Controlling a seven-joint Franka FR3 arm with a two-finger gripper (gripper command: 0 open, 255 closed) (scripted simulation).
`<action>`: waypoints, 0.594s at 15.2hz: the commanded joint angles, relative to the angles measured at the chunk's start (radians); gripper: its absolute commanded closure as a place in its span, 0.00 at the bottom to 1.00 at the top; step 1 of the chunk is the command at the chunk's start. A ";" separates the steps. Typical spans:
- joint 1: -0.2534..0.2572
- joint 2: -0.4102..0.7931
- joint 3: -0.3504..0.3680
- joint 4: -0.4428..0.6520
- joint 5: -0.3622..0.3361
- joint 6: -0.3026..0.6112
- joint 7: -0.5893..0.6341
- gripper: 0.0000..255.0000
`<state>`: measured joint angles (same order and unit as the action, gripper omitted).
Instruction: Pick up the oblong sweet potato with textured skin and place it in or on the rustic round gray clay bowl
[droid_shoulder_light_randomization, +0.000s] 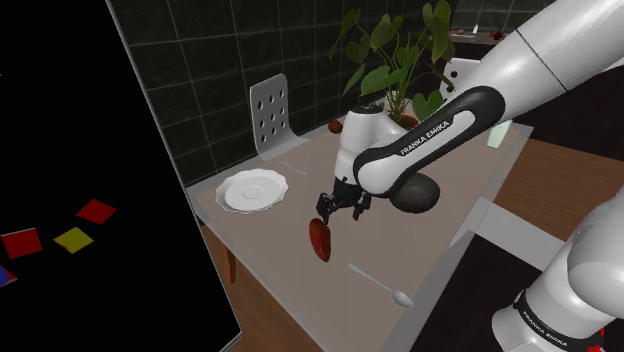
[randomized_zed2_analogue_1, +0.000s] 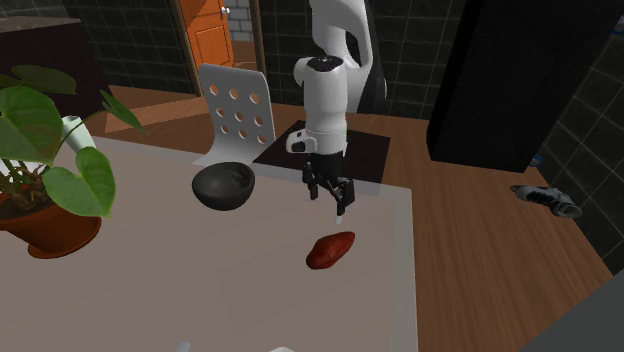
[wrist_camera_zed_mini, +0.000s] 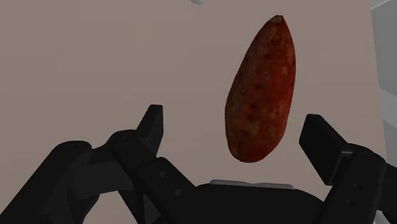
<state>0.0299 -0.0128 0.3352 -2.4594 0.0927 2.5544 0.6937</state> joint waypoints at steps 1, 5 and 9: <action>0.006 0.086 0.007 0.043 -0.034 0.047 0.060 0.00; 0.037 0.231 -0.007 0.119 -0.099 0.119 0.161 0.00; 0.052 0.286 -0.023 0.127 -0.130 0.165 0.183 0.00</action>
<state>0.0785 0.2582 0.3168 -2.3363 -0.0292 2.7075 0.8702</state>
